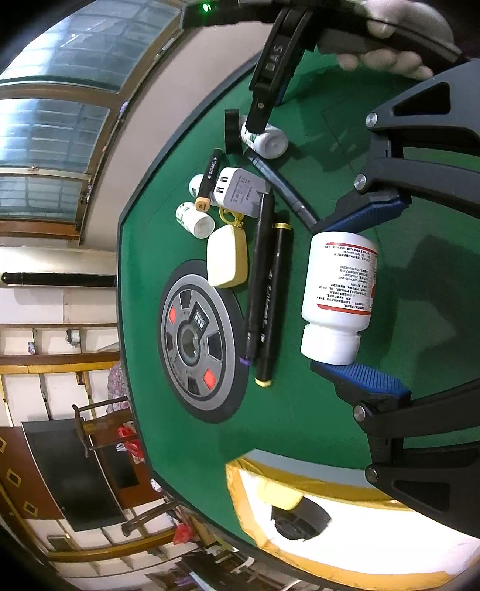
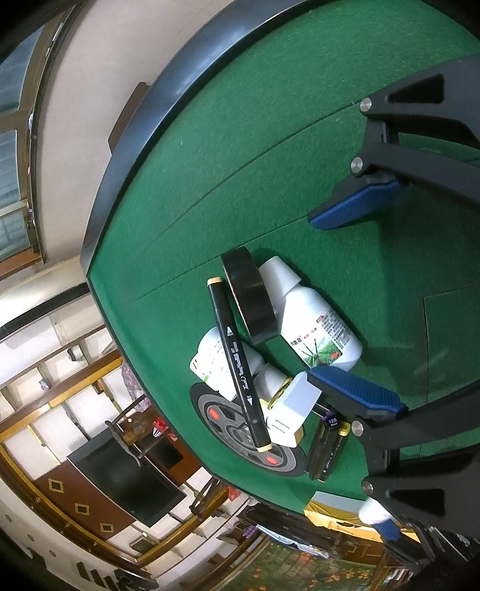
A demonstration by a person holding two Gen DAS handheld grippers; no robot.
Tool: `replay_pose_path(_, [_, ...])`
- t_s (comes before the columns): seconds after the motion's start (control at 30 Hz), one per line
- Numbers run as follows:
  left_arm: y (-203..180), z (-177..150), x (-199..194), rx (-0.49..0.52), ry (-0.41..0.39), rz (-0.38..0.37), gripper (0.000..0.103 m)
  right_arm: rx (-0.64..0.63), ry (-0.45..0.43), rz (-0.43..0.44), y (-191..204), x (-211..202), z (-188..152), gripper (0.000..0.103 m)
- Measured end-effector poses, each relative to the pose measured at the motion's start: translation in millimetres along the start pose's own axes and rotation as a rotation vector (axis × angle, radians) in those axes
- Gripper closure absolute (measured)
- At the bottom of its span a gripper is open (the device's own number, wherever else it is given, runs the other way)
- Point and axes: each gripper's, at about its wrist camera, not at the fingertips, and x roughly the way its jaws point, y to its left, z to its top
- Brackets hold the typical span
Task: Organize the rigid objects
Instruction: 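Lift the pill bottle with the left tool while the right tool grasps the white USB charger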
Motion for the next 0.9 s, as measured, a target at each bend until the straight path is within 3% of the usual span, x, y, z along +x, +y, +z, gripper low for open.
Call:
replay_pose_path(0.23, [34.7,-14.3,-46.2,-0.088,-0.043,-0.063,0.035,-0.042,-0.012,-0.043,8.4,-7.4,-1.5,0.026])
replay_pose_path(0.37, [56.9,-19.1,-69.5,-0.138,-0.089,-0.084,0.035,-0.057,-0.018,0.011,24.8,-21.6,-3.3,0.026])
replay_pose_path(0.57, [70.3,-24.2,-73.7,-0.179,-0.1,-0.114,0.035,-0.293,0.0,0.032,85.1,-18.4,4.7,0.026])
replay_pose_path(0.77, [82.6,-27.5,-63.9,-0.214,-0.074,-0.131,0.035,-0.429,0.056,-0.017,110.1,7.0,14.1,0.028])
replay_pose_path(0.87, [86.7,-29.1,-57.8,-0.228,-0.058,-0.139,0.035,-0.465,0.083,-0.027,115.3,22.3,16.5,0.037])
replay_pose_path(0.9, [87.4,-29.5,-56.4,-0.229,-0.055,-0.14,0.035,-0.472,0.097,-0.022,116.6,28.3,17.1,0.045])
